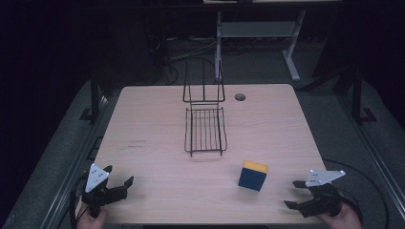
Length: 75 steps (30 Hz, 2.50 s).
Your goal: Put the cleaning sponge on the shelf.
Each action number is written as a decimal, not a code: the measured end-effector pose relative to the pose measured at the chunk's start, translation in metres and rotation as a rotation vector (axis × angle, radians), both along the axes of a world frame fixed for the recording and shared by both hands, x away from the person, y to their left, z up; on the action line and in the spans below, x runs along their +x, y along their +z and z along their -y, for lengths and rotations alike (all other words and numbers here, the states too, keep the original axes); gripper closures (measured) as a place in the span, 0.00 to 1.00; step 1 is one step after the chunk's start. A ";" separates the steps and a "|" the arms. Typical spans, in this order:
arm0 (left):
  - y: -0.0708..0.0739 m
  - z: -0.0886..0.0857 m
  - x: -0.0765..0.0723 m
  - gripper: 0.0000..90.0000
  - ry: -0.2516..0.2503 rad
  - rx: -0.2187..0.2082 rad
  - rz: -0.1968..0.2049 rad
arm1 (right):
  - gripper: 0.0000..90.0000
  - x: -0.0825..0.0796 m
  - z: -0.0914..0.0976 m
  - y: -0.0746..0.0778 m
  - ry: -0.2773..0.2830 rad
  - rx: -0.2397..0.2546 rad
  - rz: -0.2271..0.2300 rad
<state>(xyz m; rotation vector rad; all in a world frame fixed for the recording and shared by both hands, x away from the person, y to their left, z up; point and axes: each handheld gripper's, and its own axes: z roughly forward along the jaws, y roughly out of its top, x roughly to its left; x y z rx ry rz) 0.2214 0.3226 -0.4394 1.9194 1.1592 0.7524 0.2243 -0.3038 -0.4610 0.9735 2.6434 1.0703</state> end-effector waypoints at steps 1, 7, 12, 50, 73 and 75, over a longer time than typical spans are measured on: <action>0.000 0.000 0.000 0.16 0.001 -0.002 0.002 | 0.21 0.000 0.000 0.000 0.002 -0.001 0.001; 0.001 0.000 -0.001 0.16 -0.001 -0.001 0.005 | 0.21 0.000 -0.004 0.000 0.020 -0.005 0.002; 0.002 0.000 -0.001 0.16 0.000 0.001 0.010 | 0.21 0.000 -0.007 0.000 0.027 -0.008 0.000; 0.001 0.001 -0.002 0.16 -0.010 0.005 0.007 | 0.22 0.004 -0.032 0.007 0.089 -0.038 0.031; 0.001 0.003 -0.002 0.16 -0.015 0.012 0.005 | 0.22 0.013 -0.048 0.016 0.133 -0.047 0.044; 0.001 0.004 -0.002 0.16 -0.017 0.012 0.007 | 0.21 0.013 -0.049 0.017 0.138 -0.046 0.044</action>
